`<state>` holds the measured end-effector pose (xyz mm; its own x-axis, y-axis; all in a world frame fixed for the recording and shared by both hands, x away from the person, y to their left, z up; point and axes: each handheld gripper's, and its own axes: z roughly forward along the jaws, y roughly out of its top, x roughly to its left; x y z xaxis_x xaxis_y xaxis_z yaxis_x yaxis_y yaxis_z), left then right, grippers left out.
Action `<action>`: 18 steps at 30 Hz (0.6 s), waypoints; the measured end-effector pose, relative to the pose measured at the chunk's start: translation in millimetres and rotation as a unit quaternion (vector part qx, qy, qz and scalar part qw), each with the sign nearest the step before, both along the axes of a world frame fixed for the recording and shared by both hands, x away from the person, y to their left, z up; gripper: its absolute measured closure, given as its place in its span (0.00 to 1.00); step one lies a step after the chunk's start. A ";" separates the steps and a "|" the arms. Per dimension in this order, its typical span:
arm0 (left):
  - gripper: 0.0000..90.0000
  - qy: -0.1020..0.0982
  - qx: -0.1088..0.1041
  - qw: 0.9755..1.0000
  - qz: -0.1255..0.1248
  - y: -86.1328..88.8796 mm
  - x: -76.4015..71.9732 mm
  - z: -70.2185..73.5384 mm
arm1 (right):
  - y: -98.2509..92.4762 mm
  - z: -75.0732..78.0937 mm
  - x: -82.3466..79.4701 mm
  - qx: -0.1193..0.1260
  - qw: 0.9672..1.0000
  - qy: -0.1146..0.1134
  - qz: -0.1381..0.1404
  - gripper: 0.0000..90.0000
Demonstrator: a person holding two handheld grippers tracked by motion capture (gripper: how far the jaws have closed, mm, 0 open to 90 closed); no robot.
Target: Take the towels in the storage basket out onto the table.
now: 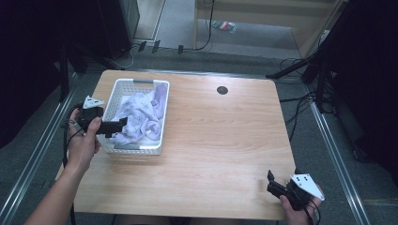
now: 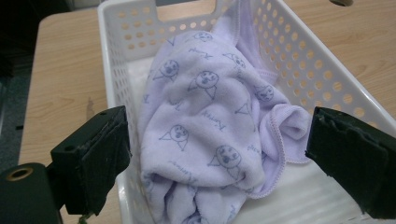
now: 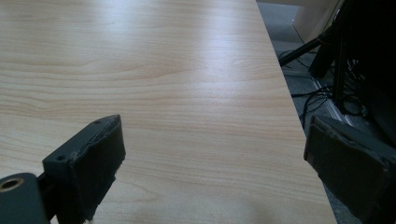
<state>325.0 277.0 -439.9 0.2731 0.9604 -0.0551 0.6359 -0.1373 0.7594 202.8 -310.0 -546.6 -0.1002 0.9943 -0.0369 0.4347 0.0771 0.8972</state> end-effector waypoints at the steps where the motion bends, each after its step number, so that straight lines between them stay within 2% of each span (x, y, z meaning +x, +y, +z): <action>1: 0.08 0.005 0.001 1.000 -0.003 -0.9 2.3 -0.5 | 0.0 0.0 0.0 0.000 1.000 0.000 0.000 0.06; 3: 0.08 0.016 0.008 1.000 -0.002 -3.9 9.1 -3.2 | 0.0 0.0 -0.1 0.001 1.000 0.000 0.001 0.06; 7: 0.08 0.024 0.016 1.000 -0.002 -7.2 18.2 -6.8 | 0.1 -0.1 -0.3 0.002 1.000 -0.002 0.001 0.06; 12: 0.08 0.048 0.031 0.998 -0.014 -14.4 32.2 -11.0 | 0.2 0.0 -0.4 0.002 1.000 -0.002 0.001 0.06; 14: 0.08 0.052 0.029 0.998 -0.016 -16.9 34.9 -11.8 | 0.2 0.0 -0.5 0.002 1.000 -0.002 0.001 0.06; 18: 0.06 0.077 0.018 0.996 -0.036 -27.2 49.3 -17.1 | 0.3 0.0 -0.5 0.002 1.000 -0.003 0.000 0.06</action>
<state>374.3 249.7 -457.0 0.3332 0.9405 -0.0671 0.7319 -0.2131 0.6472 202.3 -309.7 -546.7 -0.1007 0.9944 -0.0334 0.4298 0.0737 0.8999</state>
